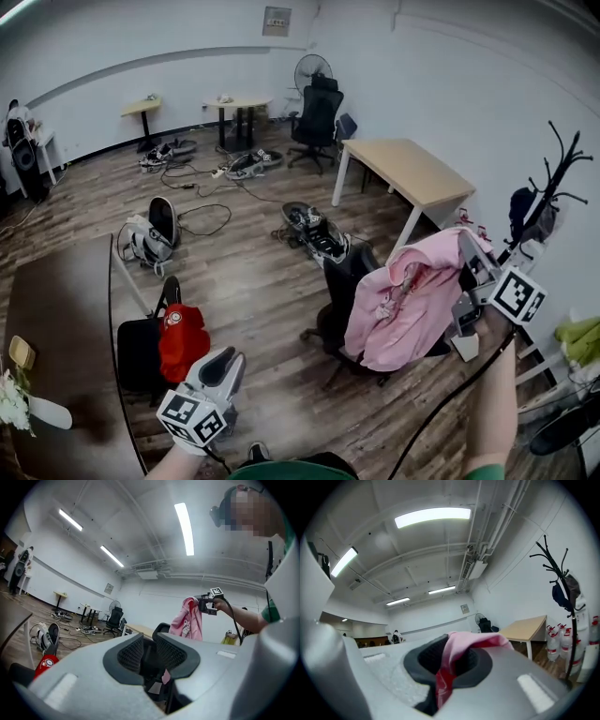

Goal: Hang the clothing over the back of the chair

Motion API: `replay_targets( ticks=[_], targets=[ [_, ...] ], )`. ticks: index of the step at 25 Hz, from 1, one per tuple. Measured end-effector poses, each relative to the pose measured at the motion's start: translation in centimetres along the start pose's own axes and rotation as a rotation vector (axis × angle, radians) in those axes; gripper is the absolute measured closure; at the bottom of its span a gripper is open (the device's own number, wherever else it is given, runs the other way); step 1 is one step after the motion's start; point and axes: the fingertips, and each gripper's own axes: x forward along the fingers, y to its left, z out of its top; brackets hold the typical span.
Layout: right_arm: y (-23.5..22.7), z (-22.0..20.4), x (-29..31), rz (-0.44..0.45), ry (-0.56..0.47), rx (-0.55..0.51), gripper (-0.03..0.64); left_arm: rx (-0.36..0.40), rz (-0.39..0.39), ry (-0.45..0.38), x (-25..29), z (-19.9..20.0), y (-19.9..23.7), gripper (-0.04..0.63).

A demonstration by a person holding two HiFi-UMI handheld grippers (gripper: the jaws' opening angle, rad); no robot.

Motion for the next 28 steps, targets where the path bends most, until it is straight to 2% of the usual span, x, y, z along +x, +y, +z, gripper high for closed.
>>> replay_targets(
  ticks=[4,9,12,17,23,26,28],
  targets=[
    [-5.2,-1.7,2.0,-0.089,0.063,0.006,0.594,0.009,0.015,-0.001,0.6,0.2,0.8,0.502],
    [-12.3,-7.0,4.2,-0.118,0.209,0.084,0.594,0.015,0.077,-0.011,1.5,0.6,0.4,0.502],
    [-14.4,-10.0,5.3,-0.083,0.295,0.088,0.588,0.025,0.091,-0.01,2.6,0.2,-0.7,0.502],
    [-16.6,-14.1,6.4,-0.014,0.467,0.052,0.523,0.023,0.104,0.007,4.6,-1.0,-2.9,0.502],
    [-17.0,-16.4,6.2,0.129,0.65,0.058,0.457,0.032,0.13,0.029,5.6,-1.7,-3.9,0.502],
    [-18.4,-16.7,5.3,0.163,0.701,0.085,0.429,0.028,0.143,0.041,5.9,-2.2,-4.0,0.502],
    [-19.2,-15.9,4.5,0.195,0.681,0.15,0.398,0.026,0.144,0.047,6.1,-2.6,-4.2,0.502]
  ],
)
